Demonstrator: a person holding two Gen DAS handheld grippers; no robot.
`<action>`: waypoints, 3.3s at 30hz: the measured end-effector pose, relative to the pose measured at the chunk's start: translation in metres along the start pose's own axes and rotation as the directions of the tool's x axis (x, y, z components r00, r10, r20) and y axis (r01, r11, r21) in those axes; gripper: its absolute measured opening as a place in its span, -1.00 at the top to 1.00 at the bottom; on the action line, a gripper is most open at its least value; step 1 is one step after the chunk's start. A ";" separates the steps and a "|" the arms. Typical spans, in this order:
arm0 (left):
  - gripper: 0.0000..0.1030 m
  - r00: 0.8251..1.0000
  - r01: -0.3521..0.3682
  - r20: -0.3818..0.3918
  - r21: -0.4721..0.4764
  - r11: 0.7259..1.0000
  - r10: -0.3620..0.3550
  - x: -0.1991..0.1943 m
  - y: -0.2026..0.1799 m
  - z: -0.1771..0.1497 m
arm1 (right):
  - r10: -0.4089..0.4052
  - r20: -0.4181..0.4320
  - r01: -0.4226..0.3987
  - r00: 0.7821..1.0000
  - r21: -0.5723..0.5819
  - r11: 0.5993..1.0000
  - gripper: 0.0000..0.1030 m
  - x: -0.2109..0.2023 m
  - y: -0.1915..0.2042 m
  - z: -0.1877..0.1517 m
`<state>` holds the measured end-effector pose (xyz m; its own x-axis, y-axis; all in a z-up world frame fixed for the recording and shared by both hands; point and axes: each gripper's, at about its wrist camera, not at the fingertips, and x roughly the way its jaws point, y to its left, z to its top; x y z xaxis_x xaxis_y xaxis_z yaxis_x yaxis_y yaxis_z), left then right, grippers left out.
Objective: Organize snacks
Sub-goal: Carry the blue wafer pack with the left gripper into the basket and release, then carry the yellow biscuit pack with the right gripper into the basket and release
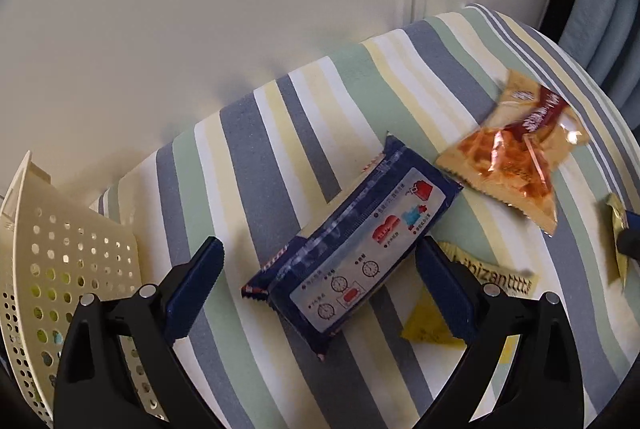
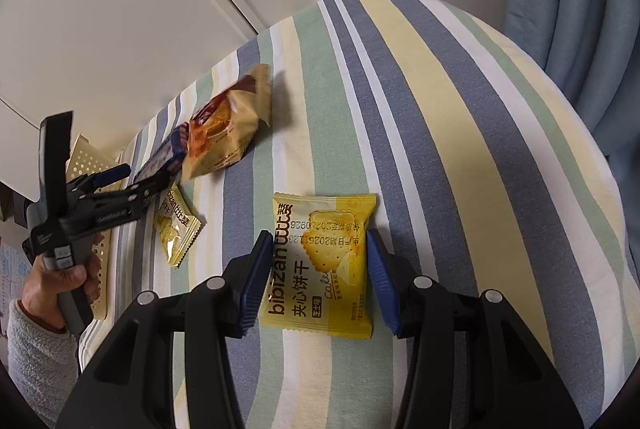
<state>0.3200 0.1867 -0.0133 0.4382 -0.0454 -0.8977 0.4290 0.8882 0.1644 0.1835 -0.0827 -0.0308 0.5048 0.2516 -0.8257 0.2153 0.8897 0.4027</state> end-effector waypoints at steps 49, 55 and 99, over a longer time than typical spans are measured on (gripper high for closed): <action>0.02 0.931 -0.026 0.284 -0.578 0.816 0.231 -0.189 0.161 -0.137 | -0.026 -0.001 0.026 1.000 -0.031 0.999 -0.24 0.002 0.006 -0.003; -0.64 0.929 -0.027 0.276 -0.610 0.792 0.245 -0.172 0.143 -0.147 | -0.029 -0.003 0.029 1.000 -0.039 0.999 -0.27 0.002 0.007 -0.003; -0.94 0.788 -0.127 0.258 -0.820 0.558 0.559 -0.194 0.151 -0.223 | 0.066 0.059 -0.033 0.996 -0.441 0.897 0.09 -0.052 0.252 -0.017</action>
<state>0.1234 0.4317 0.0946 0.7890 0.3430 -0.5097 -0.4643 0.8762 -0.1292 0.1971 0.1350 0.1068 0.5662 0.2866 -0.7728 -0.1921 0.9577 0.2144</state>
